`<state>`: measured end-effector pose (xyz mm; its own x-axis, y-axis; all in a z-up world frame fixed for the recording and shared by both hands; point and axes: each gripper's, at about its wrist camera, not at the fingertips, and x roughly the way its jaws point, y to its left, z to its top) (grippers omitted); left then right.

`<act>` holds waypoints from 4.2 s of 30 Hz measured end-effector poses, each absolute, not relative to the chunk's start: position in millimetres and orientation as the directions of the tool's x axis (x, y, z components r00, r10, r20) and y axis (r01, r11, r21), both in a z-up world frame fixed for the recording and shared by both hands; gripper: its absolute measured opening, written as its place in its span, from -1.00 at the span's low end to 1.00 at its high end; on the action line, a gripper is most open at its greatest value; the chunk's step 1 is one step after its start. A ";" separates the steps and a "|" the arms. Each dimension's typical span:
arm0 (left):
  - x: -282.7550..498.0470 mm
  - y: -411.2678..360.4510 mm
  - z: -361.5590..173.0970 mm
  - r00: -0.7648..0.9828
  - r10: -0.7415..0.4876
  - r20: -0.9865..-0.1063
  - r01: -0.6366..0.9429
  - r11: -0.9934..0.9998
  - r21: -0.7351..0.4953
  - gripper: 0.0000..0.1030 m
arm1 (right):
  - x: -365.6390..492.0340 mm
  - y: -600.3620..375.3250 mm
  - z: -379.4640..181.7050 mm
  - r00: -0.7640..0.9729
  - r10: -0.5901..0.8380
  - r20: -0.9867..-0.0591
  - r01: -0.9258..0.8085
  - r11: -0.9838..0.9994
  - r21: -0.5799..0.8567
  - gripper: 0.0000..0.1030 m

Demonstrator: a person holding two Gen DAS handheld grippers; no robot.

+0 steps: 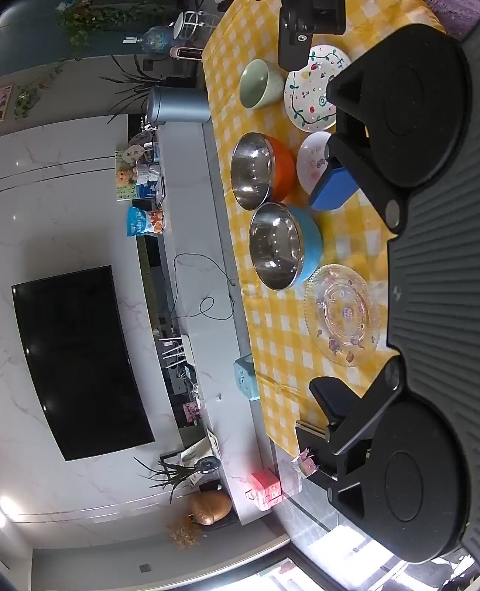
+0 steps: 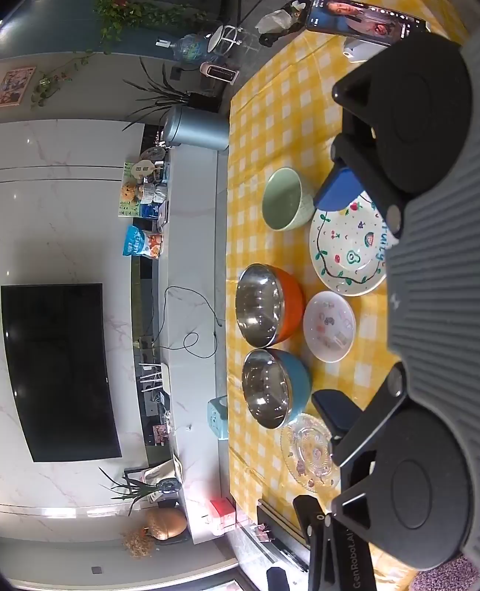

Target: Organize plates and bowls

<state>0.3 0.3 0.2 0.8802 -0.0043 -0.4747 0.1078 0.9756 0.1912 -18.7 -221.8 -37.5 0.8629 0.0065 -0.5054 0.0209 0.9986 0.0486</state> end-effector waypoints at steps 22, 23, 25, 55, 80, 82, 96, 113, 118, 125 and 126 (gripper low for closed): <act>4.4 -1.9 -11.9 0.858 -0.003 -0.513 0.119 0.974 0.192 1.00 | -10.1 -218.1 -45.7 0.844 0.008 -0.536 0.015 0.999 0.038 0.95; 3.9 -1.9 -12.3 0.857 -0.003 -0.515 0.120 0.974 0.193 1.00 | -10.1 -218.2 -46.0 0.843 0.008 -0.538 0.015 0.999 0.039 0.95; 6.7 -2.4 -11.1 0.855 -0.002 -0.519 0.120 0.974 0.194 1.00 | -8.7 -218.0 -47.1 0.840 0.010 -0.542 0.014 0.999 0.040 0.95; 6.8 -0.3 -14.3 0.844 0.005 -0.536 0.119 0.973 0.197 1.00 | -8.6 -216.7 -50.4 0.832 0.009 -0.555 0.017 0.999 0.041 0.95; 5.5 1.4 -17.2 0.841 0.006 -0.542 0.119 0.973 0.196 1.00 | -7.4 -217.0 -52.2 0.829 0.008 -0.559 0.019 0.999 0.042 0.95; 5.1 1.6 -17.4 0.840 0.006 -0.543 0.119 0.973 0.195 1.00 | -7.4 -217.1 -52.2 0.829 0.008 -0.559 0.018 0.999 0.042 0.95; 5.9 1.4 -16.4 0.839 0.007 -0.544 0.119 0.974 0.195 1.00 | -8.1 -217.1 -54.0 0.827 0.009 -0.562 0.019 0.999 0.044 0.95; 10.9 -4.8 -45.0 0.818 -0.053 -0.573 0.162 0.977 0.140 1.00 | -1.5 -231.7 -76.1 0.823 0.017 -0.567 0.060 0.991 0.116 0.95; 17.4 -21.9 -56.2 0.800 -0.112 -0.589 0.228 0.965 0.127 1.00 | 8.4 -247.3 -90.7 0.823 -0.011 -0.568 0.092 0.989 0.114 0.95; 29.1 -41.1 -66.1 0.751 -0.202 -0.628 0.276 0.961 0.021 0.67 | 25.7 -270.4 -116.5 0.793 -0.037 -0.608 0.112 0.990 0.086 0.68; 30.6 -43.5 -67.7 0.743 -0.209 -0.636 0.275 0.961 0.005 0.62 | 27.5 -273.0 -119.6 0.788 -0.032 -0.615 0.109 0.990 0.089 0.64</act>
